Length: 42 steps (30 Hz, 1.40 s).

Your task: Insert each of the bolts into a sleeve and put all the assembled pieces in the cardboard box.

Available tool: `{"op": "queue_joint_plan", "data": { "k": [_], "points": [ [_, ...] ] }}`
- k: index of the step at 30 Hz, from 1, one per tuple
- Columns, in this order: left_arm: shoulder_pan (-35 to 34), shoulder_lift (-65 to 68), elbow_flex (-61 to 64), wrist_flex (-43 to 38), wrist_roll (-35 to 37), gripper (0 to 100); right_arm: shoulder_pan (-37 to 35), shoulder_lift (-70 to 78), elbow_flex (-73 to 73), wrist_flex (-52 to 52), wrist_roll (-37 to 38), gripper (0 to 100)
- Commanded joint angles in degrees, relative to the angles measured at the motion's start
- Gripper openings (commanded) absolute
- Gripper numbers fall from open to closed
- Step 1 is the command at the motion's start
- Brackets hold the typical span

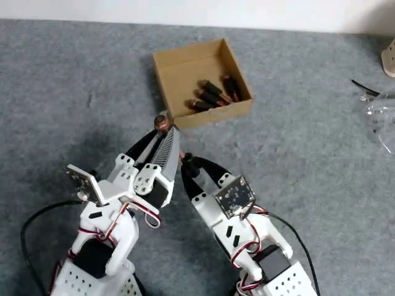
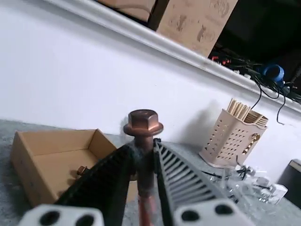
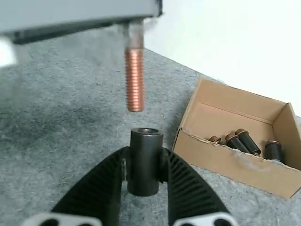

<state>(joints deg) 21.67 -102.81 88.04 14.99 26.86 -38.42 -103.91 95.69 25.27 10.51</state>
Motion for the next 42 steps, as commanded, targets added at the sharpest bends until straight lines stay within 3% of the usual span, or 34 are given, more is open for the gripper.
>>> {"op": "queue_joint_plan", "data": {
  "k": [1, 14, 21, 42],
  "points": [
    [-0.6, 0.1, 2.1, -5.9, -0.1, 1, -0.5, -1.4, 5.9, -1.8, 0.9, 0.4],
    [-0.2, -0.3, 6.4, -6.3, 0.0, 1, -0.4, -1.4, 5.9, -1.8, 0.9, 0.4],
    [5.8, -0.3, 6.3, -6.2, 0.0, 1, -0.4, -1.4, 5.9, -1.7, 0.9, 0.4],
    [5.5, -0.3, 9.1, -3.7, -0.1, 1, 1.2, -1.4, 5.9, -0.1, 0.9, 0.4]
  ]
}}
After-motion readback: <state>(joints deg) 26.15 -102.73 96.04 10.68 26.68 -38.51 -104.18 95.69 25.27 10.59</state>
